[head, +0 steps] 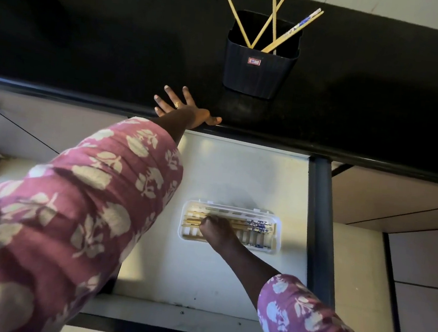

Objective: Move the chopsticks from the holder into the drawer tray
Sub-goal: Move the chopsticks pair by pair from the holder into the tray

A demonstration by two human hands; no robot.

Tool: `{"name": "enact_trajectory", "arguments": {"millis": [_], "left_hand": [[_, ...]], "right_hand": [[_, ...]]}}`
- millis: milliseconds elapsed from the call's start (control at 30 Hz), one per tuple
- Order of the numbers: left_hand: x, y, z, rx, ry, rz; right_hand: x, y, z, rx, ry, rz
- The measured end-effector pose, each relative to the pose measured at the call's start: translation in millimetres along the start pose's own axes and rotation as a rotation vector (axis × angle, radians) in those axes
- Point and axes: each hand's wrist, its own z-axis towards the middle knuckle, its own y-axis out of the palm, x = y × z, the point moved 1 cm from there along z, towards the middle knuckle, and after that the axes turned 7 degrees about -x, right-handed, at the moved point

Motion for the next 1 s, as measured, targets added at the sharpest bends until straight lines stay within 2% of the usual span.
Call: {"name": "enact_trajectory", "arguments": {"millis": [67,133,167,333,433,500,600,700,767,900,1000], "left_hand": [[0.5,-0.3,-1.1,0.001,-0.003,-0.001],[0.9,-0.7,-2.5,-0.001,-0.003,-0.002],[0.7,-1.1,-2.9,-0.003,0.000,-0.002],[-0.3,-2.0,-4.5,-0.001,0.016,0.003],[0.6,-2.5,-7.4,-0.003,0.015,0.005],[0.7,-3.5,-8.8,-0.009,0.016,0.009],[0.4,-5.0,-9.0,-0.013,0.016,0.018],[1.2,-3.6,-9.5,-0.011,0.014,0.017],[1.3,-3.2,-9.6,-0.004,0.016,0.018],[0.5,-5.3,-10.9,-0.014,0.021,0.021],[1.8,-4.2,-8.7,-0.013,0.010,0.024]], "right_hand": [[4.9,3.6,2.4,0.097,-0.026,0.031],[1.8,-15.0,-14.9,-0.039,0.026,-0.055],[1.7,-19.1,-19.0,-0.093,-0.012,-0.098],[7.1,-14.4,-20.0,-0.022,-0.064,-0.120],[11.2,-5.6,-12.8,0.008,0.042,-0.006],[12.6,-13.3,-18.5,-0.073,0.049,-0.028],[19.6,-7.1,-12.4,0.011,-0.004,0.016],[22.5,-8.2,-13.7,-0.003,-0.038,0.048],[21.8,-11.1,-16.9,0.062,-0.053,-0.005],[25.8,-4.3,-11.2,0.125,0.052,-0.001],[29.4,13.0,-1.0,0.193,0.094,0.112]]}}
